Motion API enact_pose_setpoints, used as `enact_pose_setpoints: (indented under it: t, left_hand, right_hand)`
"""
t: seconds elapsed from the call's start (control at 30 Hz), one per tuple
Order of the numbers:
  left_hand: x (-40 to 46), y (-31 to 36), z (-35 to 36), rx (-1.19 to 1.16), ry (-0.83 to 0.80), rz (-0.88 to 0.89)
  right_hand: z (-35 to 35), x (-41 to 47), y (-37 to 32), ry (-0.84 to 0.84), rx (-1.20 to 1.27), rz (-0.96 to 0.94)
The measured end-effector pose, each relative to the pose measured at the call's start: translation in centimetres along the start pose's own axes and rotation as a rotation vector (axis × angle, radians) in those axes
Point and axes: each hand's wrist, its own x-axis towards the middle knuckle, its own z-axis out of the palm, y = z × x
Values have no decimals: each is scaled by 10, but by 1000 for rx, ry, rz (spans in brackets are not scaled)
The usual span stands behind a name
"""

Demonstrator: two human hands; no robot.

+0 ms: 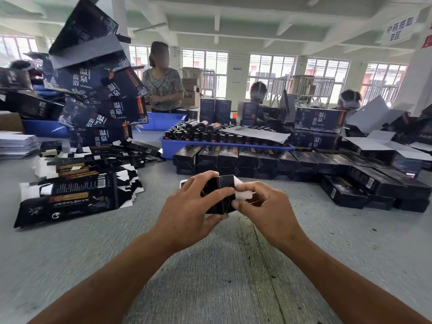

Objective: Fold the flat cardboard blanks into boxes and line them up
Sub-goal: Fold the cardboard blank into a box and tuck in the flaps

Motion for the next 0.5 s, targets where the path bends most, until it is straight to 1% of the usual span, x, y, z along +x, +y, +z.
enact_pose_setpoints:
  t: [0.17,0.27,0.33,0.43,0.5]
  left_hand:
    - [0,1,-1,59,-12,21]
    - [0,2,-1,51,-2,-2]
    - [0,3,0,38,14,-7]
    - [-1,3,1,-16,35,-62]
    - [-1,3,1,-58,53,-113]
  right_hand:
    - [2,-1,-2,29,-5,-19]
    - [2,0,-4,55,52,25]
    - [1,0,-4,37,41,9]
    - [2,-2,-6,-20,-6,-57]
    - [3,-2,-6,-19,0,-56]
